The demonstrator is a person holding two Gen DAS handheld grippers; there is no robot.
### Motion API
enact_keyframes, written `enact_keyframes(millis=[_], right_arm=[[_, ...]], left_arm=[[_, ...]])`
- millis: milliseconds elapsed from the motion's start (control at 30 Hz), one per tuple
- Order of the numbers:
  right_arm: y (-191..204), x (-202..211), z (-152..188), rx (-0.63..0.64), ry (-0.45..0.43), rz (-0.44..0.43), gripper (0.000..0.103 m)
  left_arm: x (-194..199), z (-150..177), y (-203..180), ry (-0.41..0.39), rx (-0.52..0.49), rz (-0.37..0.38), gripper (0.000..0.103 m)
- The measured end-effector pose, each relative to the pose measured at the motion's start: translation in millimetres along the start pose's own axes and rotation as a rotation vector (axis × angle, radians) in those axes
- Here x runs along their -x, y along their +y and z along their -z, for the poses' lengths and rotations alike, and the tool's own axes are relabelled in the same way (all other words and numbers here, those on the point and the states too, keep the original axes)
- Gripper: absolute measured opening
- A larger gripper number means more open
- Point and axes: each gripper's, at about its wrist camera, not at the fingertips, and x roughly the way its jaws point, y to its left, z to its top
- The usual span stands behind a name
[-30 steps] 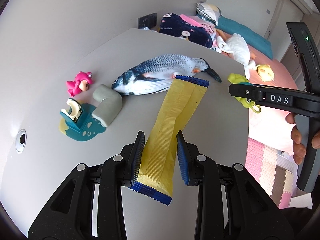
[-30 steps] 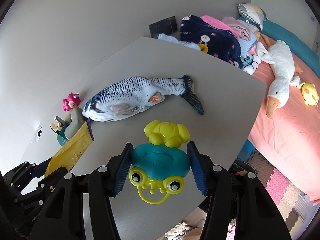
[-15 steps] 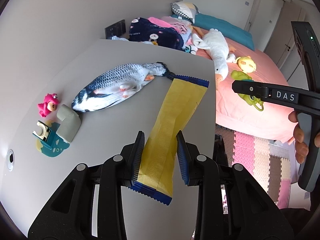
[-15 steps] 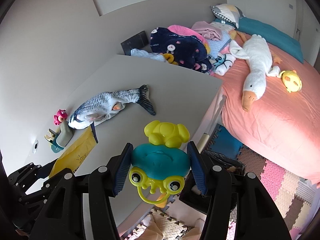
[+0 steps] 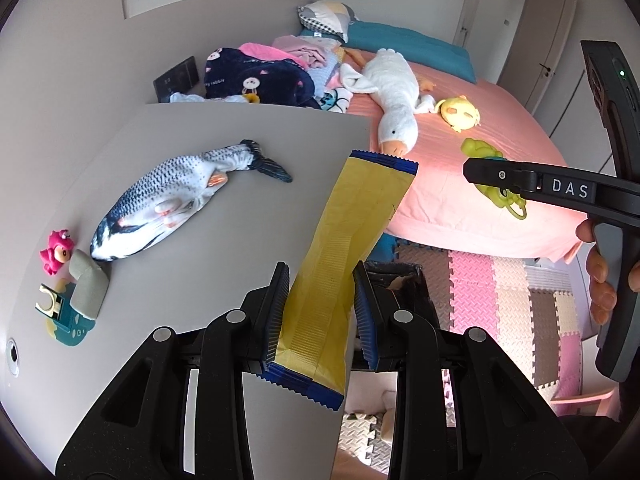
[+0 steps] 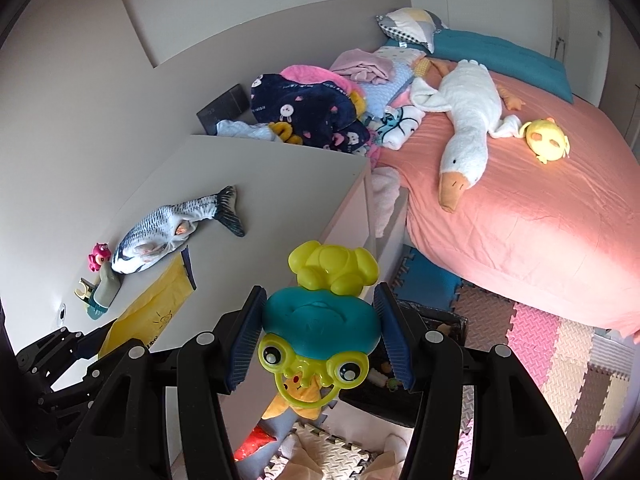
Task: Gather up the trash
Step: 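Carry the strip and frog toy over the black bin and open both tools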
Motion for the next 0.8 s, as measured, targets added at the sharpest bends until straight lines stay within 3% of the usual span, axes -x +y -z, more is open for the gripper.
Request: enact_keyframes(millis=[800], right_arm=[[-107.1,35.5,6.0,-0.152,-0.05,0.122,0.057]], left_arm=[[-41.2,-32.1,-105.7,0.03,-0.183,0.149,0.032]])
